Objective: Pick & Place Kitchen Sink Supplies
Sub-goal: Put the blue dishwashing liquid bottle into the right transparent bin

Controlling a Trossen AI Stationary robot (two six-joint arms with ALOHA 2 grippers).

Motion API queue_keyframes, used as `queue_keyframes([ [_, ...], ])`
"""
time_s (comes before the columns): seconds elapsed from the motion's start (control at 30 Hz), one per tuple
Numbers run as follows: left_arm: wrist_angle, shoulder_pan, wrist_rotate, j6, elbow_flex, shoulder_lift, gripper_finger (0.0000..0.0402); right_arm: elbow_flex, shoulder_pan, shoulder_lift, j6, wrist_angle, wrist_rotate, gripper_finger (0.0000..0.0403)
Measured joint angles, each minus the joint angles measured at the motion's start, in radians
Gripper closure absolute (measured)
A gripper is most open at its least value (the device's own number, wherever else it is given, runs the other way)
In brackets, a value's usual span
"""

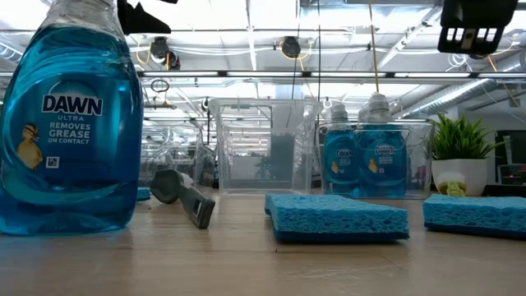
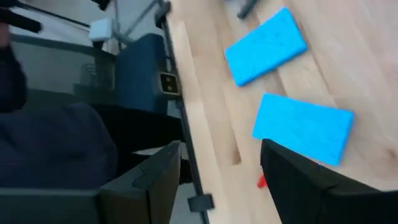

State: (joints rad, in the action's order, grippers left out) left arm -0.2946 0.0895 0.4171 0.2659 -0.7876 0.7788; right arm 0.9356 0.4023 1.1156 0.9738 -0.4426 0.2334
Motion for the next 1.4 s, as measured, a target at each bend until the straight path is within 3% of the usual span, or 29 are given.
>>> queue_keyframes([
  [0.2, 0.038, 0.000, 0.000, 0.000, 0.000, 0.000, 0.0036, 0.000, 0.000, -0.001, -0.038, 0.047, -0.028, 0.0193],
  [0.57, 0.089, 0.002, -0.028, 0.078, 0.000, 0.000, 0.0036, 0.000, -0.001, -0.002, -0.256, 0.077, -0.031, 0.0193],
  [0.73, 0.136, 0.061, -0.087, 0.020, -0.004, 0.010, 0.0036, 0.000, -0.001, -0.002, -0.331, 0.075, -0.119, 0.0193],
  [0.87, 0.132, 0.150, 0.026, 0.012, -0.027, 0.026, 0.0036, 0.000, -0.002, -0.018, -0.387, 0.063, -0.197, 0.0193],
  [0.97, 0.045, 0.226, 0.162, 0.024, -0.085, 0.058, 0.0036, 0.000, -0.002, -0.057, -0.430, 0.043, -0.235, 0.0193],
  [1.1, -0.105, 0.306, 0.265, 0.049, -0.219, 0.141, 0.0036, -0.046, -0.002, -0.163, -0.464, 0.060, -0.256, 0.0193],
  [1.23, -0.342, 0.351, 0.302, 0.150, -0.379, 0.262, 0.0036, -0.169, -0.002, -0.322, -0.450, 0.144, -0.265, 0.0193],
  [1.4, -0.630, 0.376, 0.269, 0.340, -0.566, 0.432, 0.0036, -0.362, -0.002, -0.513, -0.437, 0.395, -0.259, 0.0193],
])
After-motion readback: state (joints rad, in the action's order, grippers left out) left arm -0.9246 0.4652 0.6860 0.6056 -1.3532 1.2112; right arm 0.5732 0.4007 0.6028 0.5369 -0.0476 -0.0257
